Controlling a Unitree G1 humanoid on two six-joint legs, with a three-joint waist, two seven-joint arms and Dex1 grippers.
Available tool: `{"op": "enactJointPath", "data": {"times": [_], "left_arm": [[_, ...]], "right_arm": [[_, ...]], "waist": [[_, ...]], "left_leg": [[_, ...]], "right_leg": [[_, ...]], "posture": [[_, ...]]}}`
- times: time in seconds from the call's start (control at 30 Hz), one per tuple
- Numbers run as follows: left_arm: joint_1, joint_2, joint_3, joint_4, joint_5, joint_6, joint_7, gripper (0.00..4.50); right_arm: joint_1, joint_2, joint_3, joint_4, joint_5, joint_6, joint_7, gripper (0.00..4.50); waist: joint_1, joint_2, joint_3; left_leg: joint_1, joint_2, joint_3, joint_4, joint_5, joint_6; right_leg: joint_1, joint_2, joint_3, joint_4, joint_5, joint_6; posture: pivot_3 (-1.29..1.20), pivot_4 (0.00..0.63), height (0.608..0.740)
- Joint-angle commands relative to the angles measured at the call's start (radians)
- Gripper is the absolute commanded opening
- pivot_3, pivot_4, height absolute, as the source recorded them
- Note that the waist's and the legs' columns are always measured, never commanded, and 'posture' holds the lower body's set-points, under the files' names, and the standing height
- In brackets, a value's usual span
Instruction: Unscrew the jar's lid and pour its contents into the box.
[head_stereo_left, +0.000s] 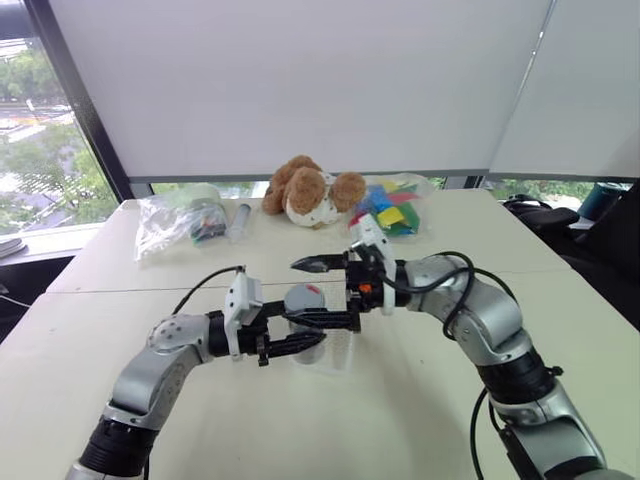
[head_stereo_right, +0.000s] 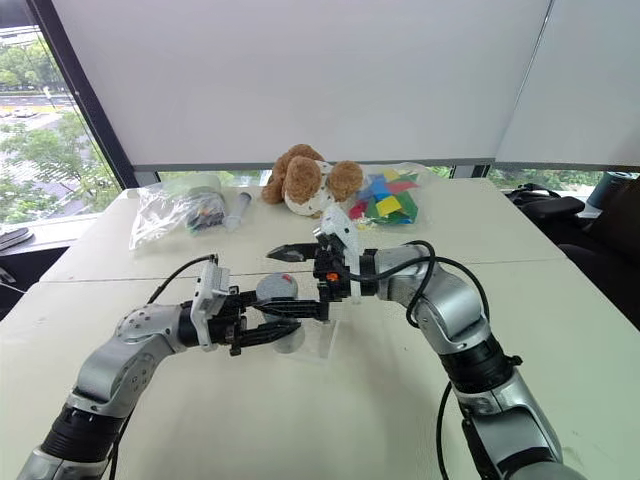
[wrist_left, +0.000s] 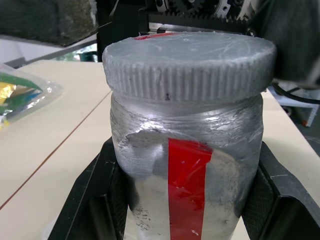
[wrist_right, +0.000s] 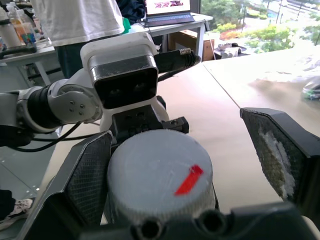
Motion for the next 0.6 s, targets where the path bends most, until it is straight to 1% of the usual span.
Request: {"op": "enactJointPath", "data": {"times": [0.03,0.27,0.6], "left_arm": [[-0.021,-0.004,-0.003,-0.028,0.0,-0.027,-0.008,2.2],[-0.005,0.003,0.001,-0.037,-0.001,-0.037,-0.018,2.2],[0.009,0.006,0.01,-0.039,0.0,-0.044,-0.015,2.2]], "right_arm": [[-0.042,0.027,-0.004,0.026,-0.023,-0.041,-0.005,4.46],[-0.037,0.024,-0.024,0.063,-0.021,-0.051,0.021,4.46],[0.037,-0.072,-0.116,0.09,0.052,-0.052,0.103,4.46]], "waist": [[-0.001,0.0,0.0],[-0.001,0.0,0.0],[0.0,0.0,0.0]], "left_leg": [[0.0,0.0,0.0,0.0,0.0,0.0],[0.0,0.0,0.0,0.0,0.0,0.0],[0.0,0.0,0.0,0.0,0.0,0.0]], "right_leg": [[0.0,0.0,0.0,0.0,0.0,0.0],[0.0,0.0,0.0,0.0,0.0,0.0],[0.0,0.0,0.0,0.0,0.0,0.0]], "posture": [[0.0,0.15,0.74],[0.0,0.15,0.74],[0.0,0.15,0.74]]}}
